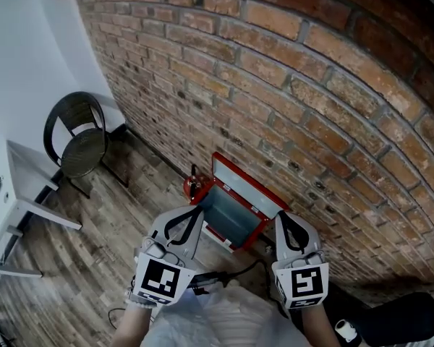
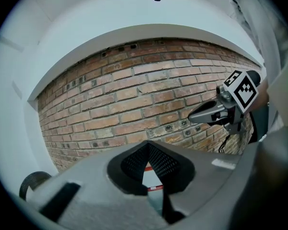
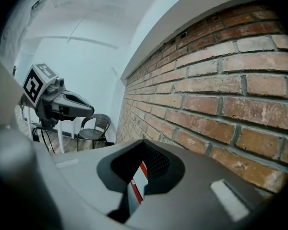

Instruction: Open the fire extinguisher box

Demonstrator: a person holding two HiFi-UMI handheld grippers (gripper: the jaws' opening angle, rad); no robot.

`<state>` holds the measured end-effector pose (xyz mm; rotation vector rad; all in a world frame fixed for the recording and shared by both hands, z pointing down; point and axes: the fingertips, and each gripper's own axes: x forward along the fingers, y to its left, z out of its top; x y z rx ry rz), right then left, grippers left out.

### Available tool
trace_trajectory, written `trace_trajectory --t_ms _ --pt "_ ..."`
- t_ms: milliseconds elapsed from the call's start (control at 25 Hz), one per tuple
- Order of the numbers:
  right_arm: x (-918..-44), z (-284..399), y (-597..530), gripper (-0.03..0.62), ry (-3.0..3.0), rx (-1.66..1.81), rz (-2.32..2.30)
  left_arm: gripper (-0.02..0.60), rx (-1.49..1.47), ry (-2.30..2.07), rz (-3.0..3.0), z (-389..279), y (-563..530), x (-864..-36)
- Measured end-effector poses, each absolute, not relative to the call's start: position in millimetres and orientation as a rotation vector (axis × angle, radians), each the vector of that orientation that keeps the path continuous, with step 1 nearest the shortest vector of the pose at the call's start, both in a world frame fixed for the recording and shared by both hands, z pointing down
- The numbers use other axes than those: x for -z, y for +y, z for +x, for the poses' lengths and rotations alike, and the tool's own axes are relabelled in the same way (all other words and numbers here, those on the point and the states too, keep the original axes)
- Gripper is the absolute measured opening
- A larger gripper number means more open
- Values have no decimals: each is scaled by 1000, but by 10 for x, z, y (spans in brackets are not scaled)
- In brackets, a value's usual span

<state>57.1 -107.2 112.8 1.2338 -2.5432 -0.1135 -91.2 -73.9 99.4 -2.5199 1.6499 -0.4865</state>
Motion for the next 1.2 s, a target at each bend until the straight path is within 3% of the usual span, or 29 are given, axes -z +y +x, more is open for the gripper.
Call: trace_trajectory --t_ms 1200 --pt "-1096 517 -1110 8 -2544 174 1199 -2 512 1636 -2543 -854 -757 -1028"
